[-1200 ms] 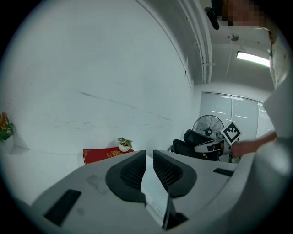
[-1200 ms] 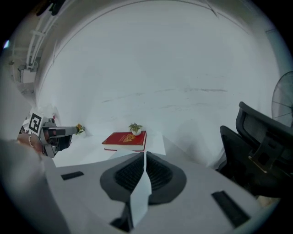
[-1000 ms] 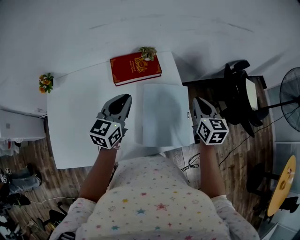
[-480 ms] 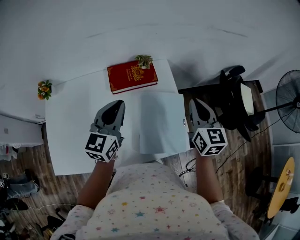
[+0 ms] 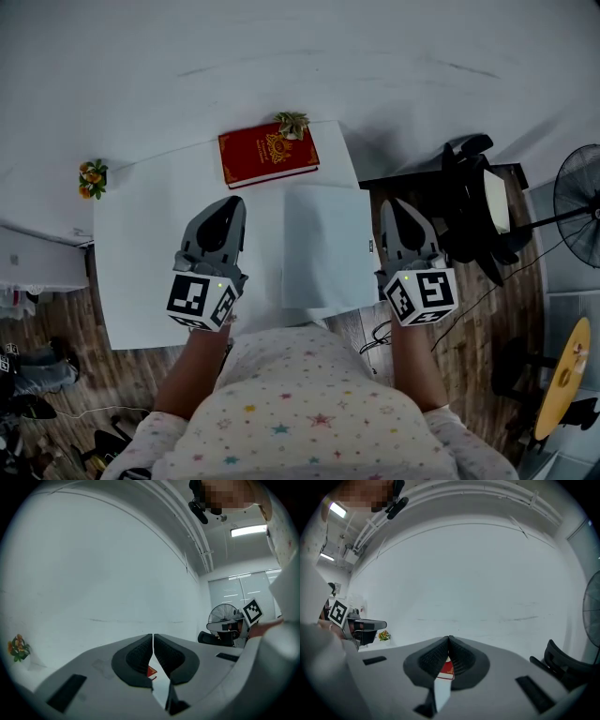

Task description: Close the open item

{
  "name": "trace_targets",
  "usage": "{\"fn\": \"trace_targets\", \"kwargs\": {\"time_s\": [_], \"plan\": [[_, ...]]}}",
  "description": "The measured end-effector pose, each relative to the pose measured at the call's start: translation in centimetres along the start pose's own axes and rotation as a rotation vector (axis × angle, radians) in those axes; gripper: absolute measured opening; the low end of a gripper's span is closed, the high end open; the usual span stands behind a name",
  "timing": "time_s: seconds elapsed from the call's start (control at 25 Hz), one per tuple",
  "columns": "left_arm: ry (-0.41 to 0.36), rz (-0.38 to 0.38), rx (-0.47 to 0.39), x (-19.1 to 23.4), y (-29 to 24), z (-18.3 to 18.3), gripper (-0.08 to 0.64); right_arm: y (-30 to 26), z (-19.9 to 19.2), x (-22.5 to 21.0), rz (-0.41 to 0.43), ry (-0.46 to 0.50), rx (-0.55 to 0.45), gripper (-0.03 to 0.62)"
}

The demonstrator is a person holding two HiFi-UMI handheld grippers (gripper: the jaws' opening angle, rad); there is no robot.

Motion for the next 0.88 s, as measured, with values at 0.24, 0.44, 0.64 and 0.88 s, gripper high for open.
{"fn": "trace_targets", "kwargs": {"time_s": [0.24, 0.44, 0.64, 0.88], "plan": [[-0.001, -0.008, -0.009, -0.3, 0.2, 0.4, 0.020, 0.4, 0.3, 0.3, 0.004, -0.004, -0.011, 0.000], [0.000, -0.009, -0.018, -0.5, 0.5, 0.6, 0.020, 0.8, 0.5, 0.5, 0.000, 0.000, -0.017, 0.000], [-0.005, -0.009, -0.017, -0.6, 0.7, 0.6, 0.020, 1.1, 0.6, 0.6, -0.003, 0.004, -0.024, 0.000], [-0.002, -0.008, -0.018, -0.6, 0.7, 0.5, 0.020, 1.2, 0.7, 0.6, -0.005, 0.008, -0.032, 0.000]]}}
Point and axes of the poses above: the fingertips, and each gripper's own axes: y backward along the fingers, x to its left, z out of its top, the point moved 8 cm from there along y, backward along the fingers, and after that the axes turned 14 degrees about x, right-handed, at the moved point
